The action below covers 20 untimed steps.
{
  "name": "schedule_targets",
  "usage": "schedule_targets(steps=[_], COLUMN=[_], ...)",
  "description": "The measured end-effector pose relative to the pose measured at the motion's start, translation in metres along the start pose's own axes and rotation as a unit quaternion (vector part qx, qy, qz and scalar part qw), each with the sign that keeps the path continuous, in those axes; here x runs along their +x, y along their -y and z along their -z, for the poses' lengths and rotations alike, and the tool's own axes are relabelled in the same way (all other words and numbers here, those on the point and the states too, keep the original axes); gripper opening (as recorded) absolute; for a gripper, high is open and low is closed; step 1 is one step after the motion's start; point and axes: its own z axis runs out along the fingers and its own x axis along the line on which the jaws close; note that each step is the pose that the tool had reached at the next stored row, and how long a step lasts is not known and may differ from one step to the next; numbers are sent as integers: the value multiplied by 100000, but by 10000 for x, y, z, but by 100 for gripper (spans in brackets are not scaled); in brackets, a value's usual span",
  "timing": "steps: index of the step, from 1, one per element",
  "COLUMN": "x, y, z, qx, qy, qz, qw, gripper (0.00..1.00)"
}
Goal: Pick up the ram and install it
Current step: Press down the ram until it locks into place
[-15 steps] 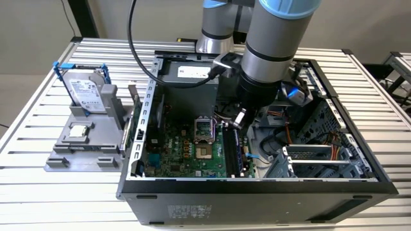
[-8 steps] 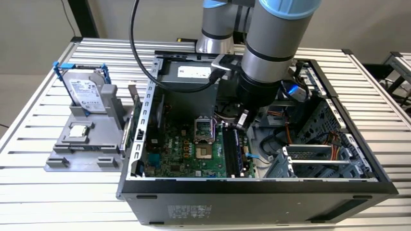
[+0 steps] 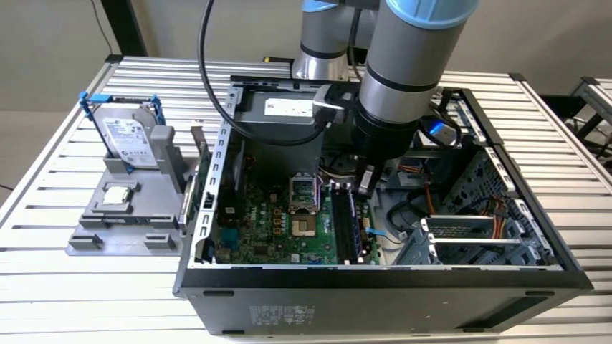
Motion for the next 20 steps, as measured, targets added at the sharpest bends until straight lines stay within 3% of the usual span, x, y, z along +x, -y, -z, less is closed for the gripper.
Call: schedule_targets(steps=[4, 8, 10, 16, 20], x=[0, 0, 0, 0, 3], y=[0, 1, 1, 0, -6], z=[0, -2, -4, -11, -29], qx=[-6, 31, 84, 399, 446], qy=[-29, -215, -403, -1478, -1584], qz=[3609, 6950, 8491, 12376, 14764], qw=[99935, 99758, 99638, 99219, 98890], gripper=[0, 0, 0, 0, 0])
